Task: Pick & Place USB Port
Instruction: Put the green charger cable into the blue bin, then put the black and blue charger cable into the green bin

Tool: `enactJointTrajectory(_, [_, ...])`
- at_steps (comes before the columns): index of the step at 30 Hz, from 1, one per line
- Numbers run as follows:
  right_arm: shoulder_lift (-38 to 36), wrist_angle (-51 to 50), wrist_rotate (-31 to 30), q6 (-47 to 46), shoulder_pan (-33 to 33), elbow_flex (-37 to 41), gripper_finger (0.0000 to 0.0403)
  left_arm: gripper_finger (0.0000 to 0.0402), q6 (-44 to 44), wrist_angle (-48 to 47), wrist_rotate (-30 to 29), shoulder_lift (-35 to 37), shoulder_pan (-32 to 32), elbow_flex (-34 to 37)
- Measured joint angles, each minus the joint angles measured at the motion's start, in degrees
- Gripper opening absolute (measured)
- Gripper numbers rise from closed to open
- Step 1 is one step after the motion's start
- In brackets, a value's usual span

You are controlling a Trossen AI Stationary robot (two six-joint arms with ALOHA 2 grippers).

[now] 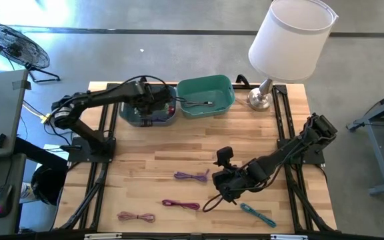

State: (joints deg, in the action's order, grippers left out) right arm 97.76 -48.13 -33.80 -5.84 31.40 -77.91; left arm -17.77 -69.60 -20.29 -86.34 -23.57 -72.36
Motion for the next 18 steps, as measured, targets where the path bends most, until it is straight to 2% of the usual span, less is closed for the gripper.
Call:
enactJointTrajectory(5, [0.00, -0.09, 2.79, -0.27, 0.00, 0.00, 0.0232, 0.0082, 0.45, 0.85, 1.48, -0.10, -0.92, 1.89])
enactJointTrajectory(10, [0.00, -0.14, 2.78, -0.33, 0.00, 0.00, 0.0232, 0.0157, 1.93, -0.03, 3.56, -0.08, -0.81, 1.93])
enactJointTrajectory(14, [0.00, -0.12, 3.31, -0.57, -0.01, 0.00, 0.0232, 0.0194, 3.06, -3.95, 12.15, -0.08, -0.78, 1.93])
enactJointTrajectory(18, [0.00, 1.55, 7.47, 0.09, -0.85, 0.00, 0.0232, 0.0202, 3.71, -10.44, 22.67, -0.05, 1.23, 1.93])
